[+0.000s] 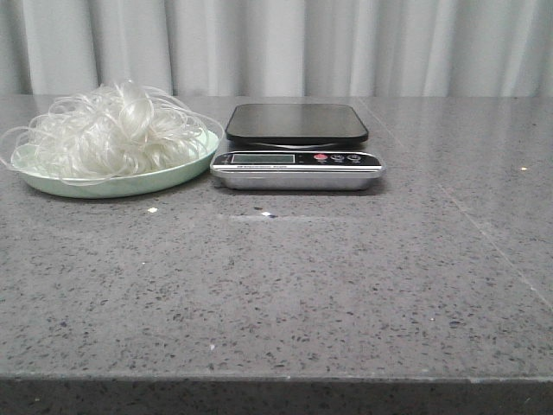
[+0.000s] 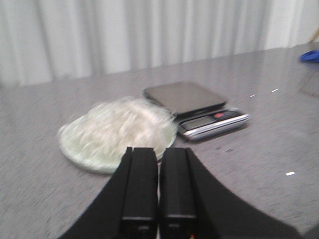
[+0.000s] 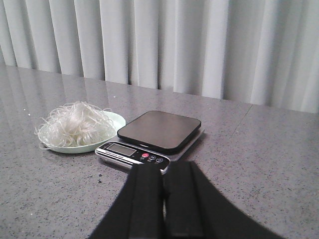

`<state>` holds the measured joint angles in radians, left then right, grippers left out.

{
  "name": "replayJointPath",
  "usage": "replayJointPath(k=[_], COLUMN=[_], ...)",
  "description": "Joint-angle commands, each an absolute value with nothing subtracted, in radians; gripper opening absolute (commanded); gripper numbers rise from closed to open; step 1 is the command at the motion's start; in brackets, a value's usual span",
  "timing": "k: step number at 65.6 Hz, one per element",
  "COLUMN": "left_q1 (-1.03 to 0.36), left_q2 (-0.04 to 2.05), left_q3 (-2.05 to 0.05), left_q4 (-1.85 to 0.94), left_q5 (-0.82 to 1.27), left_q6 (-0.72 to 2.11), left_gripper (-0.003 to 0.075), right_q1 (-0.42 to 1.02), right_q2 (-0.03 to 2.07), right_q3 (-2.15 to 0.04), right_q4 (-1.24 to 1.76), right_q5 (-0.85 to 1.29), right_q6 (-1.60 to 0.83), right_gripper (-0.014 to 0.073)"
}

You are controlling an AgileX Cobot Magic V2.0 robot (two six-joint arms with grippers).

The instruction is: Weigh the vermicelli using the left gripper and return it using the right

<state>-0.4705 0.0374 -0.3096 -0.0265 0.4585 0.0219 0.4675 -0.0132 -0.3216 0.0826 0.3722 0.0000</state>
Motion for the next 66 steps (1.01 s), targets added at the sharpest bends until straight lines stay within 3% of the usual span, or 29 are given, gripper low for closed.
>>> replayJointPath(k=[1,22,66], left_q1=[-0.348,-0.009,-0.058], left_q2=[0.052,-0.026,-0.024], left_q3=[-0.273,0.005,0.010], left_q4=[-0.007,-0.007,-0.007], left_q5=[0.347,-0.010,-0.026], left_q6=[0.021,0.021,0.021], left_gripper=[0.0127,0.0127,0.0127], right_q1=[0.461,0.461,0.461], right_q2=[-0.007,-0.007,-0.007], right_q3=[-0.345,-0.345,-0.345], right_q4=[0.068,0.068,0.068], right_q5=[0.297,0.297,0.299], right_q6=[-0.006,-0.006,-0.006], right_gripper=[0.0179,0.0179,0.0179])
